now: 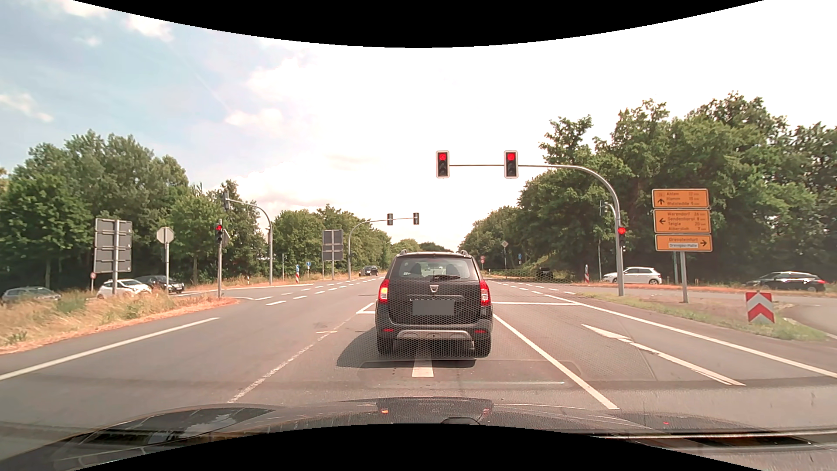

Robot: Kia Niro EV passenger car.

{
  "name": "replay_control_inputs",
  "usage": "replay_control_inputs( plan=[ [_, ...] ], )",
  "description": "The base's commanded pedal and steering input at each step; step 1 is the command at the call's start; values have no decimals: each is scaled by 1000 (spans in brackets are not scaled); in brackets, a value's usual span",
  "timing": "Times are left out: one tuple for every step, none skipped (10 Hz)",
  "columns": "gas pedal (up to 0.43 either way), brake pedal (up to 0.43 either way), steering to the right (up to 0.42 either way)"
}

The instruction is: Follow the waypoints while adhering to traffic rules and regulations

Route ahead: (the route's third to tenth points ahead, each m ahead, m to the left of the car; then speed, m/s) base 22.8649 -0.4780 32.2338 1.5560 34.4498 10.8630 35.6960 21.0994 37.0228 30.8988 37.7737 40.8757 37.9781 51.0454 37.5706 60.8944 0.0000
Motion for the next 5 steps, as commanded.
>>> replay_control_inputs(
  plan=[
    [0, 177, -3],
    [0, 171, -3],
    [0, 177, -3],
    [0, 177, -3],
    [0, 177, -3]
  ],
)
